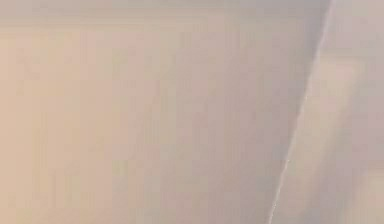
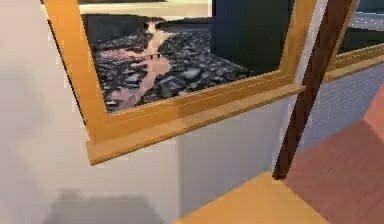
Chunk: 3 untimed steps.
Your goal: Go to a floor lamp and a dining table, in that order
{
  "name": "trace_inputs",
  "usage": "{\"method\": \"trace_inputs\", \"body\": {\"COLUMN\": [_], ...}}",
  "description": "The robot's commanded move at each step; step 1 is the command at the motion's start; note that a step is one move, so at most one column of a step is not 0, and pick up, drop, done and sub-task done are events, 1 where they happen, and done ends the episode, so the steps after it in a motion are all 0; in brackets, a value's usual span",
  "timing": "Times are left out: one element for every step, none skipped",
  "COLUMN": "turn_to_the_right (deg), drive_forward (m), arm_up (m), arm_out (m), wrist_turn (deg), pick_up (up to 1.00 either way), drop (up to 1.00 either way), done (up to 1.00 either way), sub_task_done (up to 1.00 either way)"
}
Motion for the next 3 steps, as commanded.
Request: {"method": "trace_inputs", "body": {"turn_to_the_right": [-45.0, -45.0, -39.0], "drive_forward": [0.00, 0.00, 0.00], "arm_up": [0.00, 0.00, 0.00], "arm_out": [0.00, 0.00, 0.00], "wrist_turn": [0.0, 0.0, 0.0], "pick_up": [0.00, 0.00, 0.00], "drop": [0.00, 0.00, 0.00], "done": [0.00, 0.00, 0.00], "sub_task_done": [0.00, 0.00, 0.00]}}
